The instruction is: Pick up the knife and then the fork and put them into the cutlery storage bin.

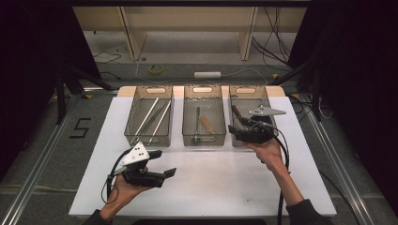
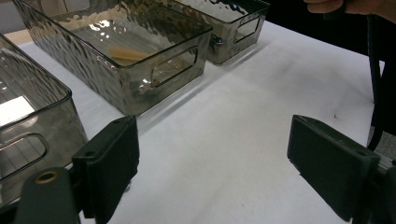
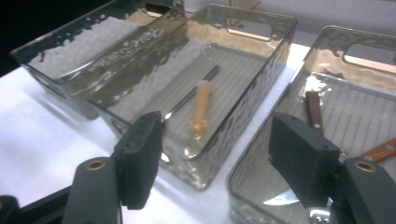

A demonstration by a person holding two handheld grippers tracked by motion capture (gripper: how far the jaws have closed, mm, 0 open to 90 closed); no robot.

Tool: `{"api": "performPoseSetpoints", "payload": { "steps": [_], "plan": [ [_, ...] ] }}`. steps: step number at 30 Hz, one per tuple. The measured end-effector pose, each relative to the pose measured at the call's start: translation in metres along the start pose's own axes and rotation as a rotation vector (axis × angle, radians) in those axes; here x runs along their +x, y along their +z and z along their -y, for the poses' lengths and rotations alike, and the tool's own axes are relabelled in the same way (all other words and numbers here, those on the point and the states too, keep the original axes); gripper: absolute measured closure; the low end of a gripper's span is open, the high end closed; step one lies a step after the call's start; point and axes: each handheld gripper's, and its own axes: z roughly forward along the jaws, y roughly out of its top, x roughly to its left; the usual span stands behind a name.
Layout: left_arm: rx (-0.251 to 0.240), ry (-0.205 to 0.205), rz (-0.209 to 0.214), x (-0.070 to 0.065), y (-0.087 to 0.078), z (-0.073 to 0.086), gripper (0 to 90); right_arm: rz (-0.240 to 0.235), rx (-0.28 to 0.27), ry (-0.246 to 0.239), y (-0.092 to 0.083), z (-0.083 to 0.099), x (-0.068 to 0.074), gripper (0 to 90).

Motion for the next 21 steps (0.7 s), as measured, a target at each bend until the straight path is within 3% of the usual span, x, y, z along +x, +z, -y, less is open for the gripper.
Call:
{"api": "performPoseSetpoints", "payload": {
  "steps": [8,21],
  "plan": [
    [-0.006,-0.01,-0.002,0.001,0.0,0.0,16.2,-0.042,-0.018,-0.012,-0.014,0.013,0.012,33.7],
    [-0.017,-0.017,-0.005,0.002,-0.001,0.0,16.1,-0.134,-0.07,0.011,-0.036,0.041,0.027,31.8]
  ]
}}
